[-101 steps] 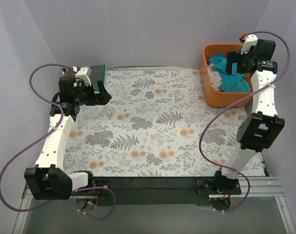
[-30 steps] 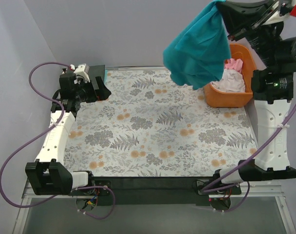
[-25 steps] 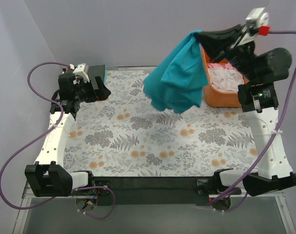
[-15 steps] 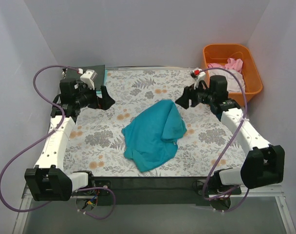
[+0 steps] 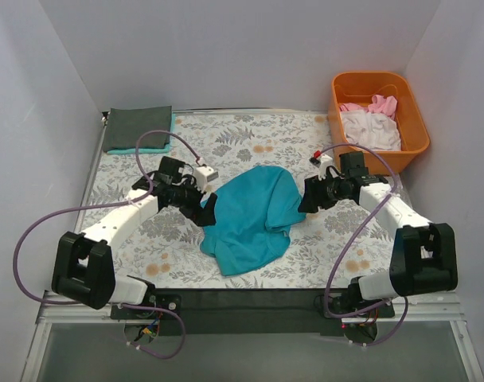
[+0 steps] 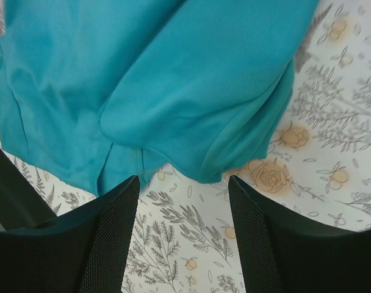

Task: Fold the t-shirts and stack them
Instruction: Move the tshirt to the center of the board

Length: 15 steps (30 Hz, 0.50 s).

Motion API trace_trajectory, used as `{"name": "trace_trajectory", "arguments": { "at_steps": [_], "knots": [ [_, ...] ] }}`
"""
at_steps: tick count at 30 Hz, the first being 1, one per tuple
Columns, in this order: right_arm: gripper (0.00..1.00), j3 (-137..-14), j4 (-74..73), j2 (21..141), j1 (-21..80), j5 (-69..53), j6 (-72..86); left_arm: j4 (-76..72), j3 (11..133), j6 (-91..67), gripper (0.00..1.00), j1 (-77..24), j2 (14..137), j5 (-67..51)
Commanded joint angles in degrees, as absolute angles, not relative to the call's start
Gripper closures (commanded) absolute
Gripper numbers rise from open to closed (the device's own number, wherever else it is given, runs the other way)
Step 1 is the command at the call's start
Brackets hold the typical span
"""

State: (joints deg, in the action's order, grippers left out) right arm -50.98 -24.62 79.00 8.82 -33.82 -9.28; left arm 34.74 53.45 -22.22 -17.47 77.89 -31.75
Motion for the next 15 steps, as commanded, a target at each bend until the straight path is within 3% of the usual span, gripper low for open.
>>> {"name": "trace_trajectory", "arguments": {
  "at_steps": [1, 8, 11, 14, 15],
  "knots": [
    [0.43, -49.75, -25.93, 81.9, 8.96, -32.27, -9.67, 37.44, 50.29, -18.2, 0.27, -21.44, 76.64, -29.01],
    [0.41, -49.22, -20.4, 89.82, 8.97, -30.93, -6.33, 37.8, 43.26, -17.13, 0.2, -29.52, 77.07, -22.51],
    [0.43, -49.74, -18.55, 93.16, 8.97, -31.99, -4.84, 33.07, 41.75, -19.59, 0.22, -32.51, 79.61, -19.78],
    [0.7, -50.97, -18.46, 95.8, 8.7, -35.93, -4.48, 32.26, 42.01, -20.92, 0.32, -34.1, 81.99, -18.9],
    [0.8, -51.85, -18.72, 96.06, 8.44, -36.99, -4.48, 32.52, 42.79, -20.92, 0.54, -34.19, 83.31, -18.46]
  ]
}}
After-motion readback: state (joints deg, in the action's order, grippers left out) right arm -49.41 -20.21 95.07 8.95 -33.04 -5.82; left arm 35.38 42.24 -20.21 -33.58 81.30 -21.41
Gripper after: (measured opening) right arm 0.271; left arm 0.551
